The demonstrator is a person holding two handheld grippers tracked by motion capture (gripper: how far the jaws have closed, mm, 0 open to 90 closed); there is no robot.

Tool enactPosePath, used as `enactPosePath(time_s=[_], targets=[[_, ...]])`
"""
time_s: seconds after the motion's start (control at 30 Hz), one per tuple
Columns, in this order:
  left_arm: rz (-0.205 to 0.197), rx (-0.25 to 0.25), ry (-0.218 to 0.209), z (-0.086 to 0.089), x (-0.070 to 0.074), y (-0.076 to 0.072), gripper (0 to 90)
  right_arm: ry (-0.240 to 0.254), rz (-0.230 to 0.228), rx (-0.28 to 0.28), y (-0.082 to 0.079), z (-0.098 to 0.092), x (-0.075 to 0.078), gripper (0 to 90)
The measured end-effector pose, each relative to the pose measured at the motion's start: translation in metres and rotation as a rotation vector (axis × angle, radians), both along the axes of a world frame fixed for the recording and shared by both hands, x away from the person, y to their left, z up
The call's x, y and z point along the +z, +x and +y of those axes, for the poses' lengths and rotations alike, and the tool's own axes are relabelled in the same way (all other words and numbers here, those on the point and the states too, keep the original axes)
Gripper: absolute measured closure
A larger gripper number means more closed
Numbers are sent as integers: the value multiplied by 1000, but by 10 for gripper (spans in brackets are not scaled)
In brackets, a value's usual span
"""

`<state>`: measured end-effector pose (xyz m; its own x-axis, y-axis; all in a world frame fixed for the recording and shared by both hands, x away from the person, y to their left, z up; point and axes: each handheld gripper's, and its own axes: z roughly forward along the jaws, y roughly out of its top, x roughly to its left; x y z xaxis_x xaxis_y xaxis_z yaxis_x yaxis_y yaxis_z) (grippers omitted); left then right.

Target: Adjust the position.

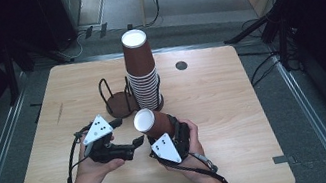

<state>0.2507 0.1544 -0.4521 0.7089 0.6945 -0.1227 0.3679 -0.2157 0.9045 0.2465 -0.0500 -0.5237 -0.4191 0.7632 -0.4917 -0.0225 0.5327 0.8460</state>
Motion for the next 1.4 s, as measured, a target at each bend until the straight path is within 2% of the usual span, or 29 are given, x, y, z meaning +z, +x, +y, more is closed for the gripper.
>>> enactPosePath(time_s=[0.2, 0.27, 0.47, 0.63, 0.83, 1.17, 1.4], targets=[[7, -33, 13, -4, 0, -1, 88, -60, -41, 43, -5, 5, -2, 122], [5, -37, 23, -6, -1, -1, 125, -66, -45, 54, -7, 7, -2, 122], [23, -57, 25, -7, -1, -1, 138, -100, -69, 88, -12, 11, -4, 122], [46, -65, 15, -8, -2, 0, 153, -109, -74, 102, -14, 12, -5, 121], [60, -71, 2, -7, -2, 0, 223, -129, -87, 114, -15, 12, -6, 121], [87, -78, -2, -6, -3, 2, 213, -164, -118, 131, -17, 13, -6, 120], [89, -75, -5, -7, -3, 2, 212, -171, -125, 137, -18, 14, -7, 120]])
